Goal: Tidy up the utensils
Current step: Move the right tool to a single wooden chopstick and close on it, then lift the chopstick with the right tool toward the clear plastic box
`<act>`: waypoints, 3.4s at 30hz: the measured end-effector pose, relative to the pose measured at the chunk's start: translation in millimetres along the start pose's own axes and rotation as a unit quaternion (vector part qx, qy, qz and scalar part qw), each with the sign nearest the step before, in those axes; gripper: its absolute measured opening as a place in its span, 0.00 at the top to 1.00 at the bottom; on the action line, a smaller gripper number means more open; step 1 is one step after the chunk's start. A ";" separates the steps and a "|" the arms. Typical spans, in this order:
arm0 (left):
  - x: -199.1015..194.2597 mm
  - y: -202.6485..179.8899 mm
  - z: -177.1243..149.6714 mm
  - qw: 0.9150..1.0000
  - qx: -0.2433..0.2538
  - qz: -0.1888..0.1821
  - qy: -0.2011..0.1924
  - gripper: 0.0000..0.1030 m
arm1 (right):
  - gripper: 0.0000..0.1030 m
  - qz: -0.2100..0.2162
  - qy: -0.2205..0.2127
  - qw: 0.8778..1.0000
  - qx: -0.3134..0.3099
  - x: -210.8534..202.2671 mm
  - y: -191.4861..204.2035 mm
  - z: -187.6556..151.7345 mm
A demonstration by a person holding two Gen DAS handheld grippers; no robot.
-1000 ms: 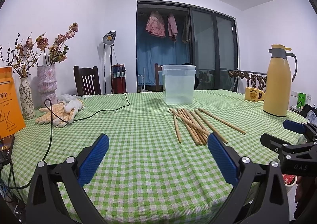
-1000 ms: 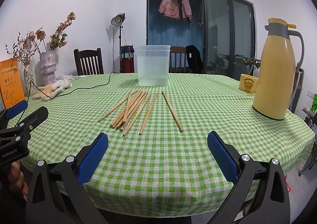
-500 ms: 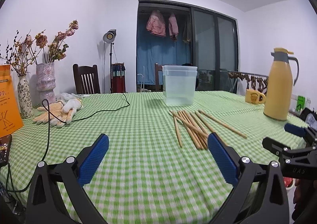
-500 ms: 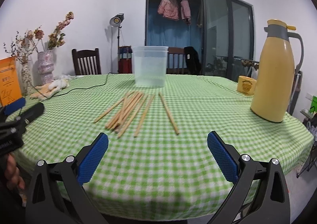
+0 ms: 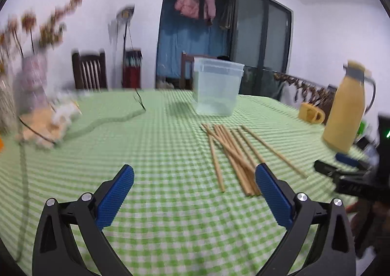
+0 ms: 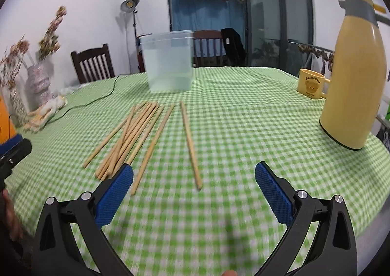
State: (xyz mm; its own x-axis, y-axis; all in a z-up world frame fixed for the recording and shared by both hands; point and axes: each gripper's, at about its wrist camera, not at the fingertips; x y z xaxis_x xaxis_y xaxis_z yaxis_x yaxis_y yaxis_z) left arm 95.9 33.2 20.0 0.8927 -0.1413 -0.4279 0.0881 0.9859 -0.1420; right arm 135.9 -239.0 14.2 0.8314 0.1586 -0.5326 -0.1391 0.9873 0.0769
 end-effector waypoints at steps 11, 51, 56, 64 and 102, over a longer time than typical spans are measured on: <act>60.5 12.7 16.6 0.992 0.001 0.004 0.125 0.07 | 0.38 0.014 0.145 0.987 -0.065 50.9 4.0 5.0; 139.1 -47.6 5.8 0.965 0.115 0.020 0.236 0.98 | 0.95 0.057 0.103 0.990 -0.075 41.4 -12.8 9.2; 133.2 -41.2 14.5 0.967 0.102 0.018 0.233 0.99 | 0.95 0.048 0.091 0.992 -0.078 36.8 -10.9 11.2; 101.0 -22.7 56.7 0.978 0.100 0.027 0.179 0.99 | 0.95 0.049 0.043 0.994 -0.092 19.3 -7.2 37.4; 127.0 -21.4 220.7 0.986 0.113 -0.038 0.119 0.99 | 0.95 0.098 -0.028 0.988 -0.118 26.9 9.6 168.3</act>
State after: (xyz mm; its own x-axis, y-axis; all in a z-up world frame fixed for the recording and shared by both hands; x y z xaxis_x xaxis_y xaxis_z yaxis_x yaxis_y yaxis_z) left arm 304.9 13.8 165.7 0.7533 -0.2063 -0.6245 0.2706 0.9627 0.0083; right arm 247.5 -223.6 142.5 0.8033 0.3532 -0.4795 -0.4164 0.9087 -0.0283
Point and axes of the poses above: each gripper's, at about its wrist camera, not at the fingertips, and x roughly the way its jaws point, y to its left, z to its top
